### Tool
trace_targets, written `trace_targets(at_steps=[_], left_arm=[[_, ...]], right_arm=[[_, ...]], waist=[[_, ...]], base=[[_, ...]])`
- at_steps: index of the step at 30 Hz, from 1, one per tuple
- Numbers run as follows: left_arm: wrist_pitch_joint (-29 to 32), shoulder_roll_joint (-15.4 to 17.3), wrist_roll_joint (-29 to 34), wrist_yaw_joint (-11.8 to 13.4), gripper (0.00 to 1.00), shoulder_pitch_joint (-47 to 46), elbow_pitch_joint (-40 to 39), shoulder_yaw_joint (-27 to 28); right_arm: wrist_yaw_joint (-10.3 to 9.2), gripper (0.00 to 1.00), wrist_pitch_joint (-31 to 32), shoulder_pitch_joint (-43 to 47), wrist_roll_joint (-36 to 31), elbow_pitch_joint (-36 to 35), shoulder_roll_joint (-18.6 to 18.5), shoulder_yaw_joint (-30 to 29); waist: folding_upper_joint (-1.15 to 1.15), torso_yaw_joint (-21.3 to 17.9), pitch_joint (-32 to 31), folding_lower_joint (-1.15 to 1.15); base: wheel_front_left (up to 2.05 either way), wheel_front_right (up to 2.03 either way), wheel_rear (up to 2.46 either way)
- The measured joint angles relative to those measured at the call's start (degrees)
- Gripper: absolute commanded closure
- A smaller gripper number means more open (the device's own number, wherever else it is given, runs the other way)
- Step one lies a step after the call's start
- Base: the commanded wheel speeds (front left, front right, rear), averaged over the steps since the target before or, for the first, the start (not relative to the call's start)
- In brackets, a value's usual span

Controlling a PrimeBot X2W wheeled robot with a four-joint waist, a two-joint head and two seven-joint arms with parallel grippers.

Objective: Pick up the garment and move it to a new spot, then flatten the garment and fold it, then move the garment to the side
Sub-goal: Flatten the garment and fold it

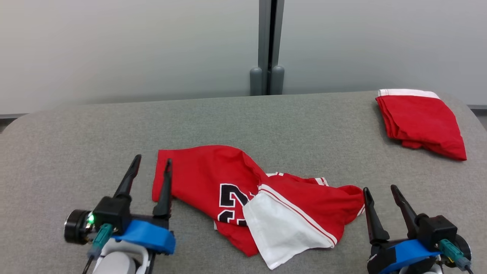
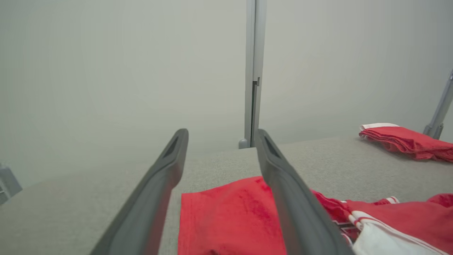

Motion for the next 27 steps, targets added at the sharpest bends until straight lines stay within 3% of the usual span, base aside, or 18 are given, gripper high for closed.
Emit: trace_targets(at_steps=[10,20,27], left_arm=[[-0.01,-1.70,4.48,-1.68,0.00,11.74,-4.52,13.36],[-0.01,-5.36,8.35,-4.15,0.00,15.04,-5.26,21.98],[-0.01,-7.00,10.42,-6.00,0.00,15.44,-5.21,24.70]], right_arm=[[0.00,0.00,0.00,1.68,0.02,0.34,0.01,0.40],[0.00,0.00,0.00,2.65,0.54,1.19,0.01,1.13],[0.00,0.00,0.00,2.71,0.38,1.46,0.00,2.38]], waist=[[0.00,2.46,-1.44,0.00],[0.00,3.14,-1.25,0.00],[0.00,3.04,-1.21,0.00]], base=[[0.00,0.00,0.00],[0.00,0.00,0.00],[0.00,0.00,0.00]])
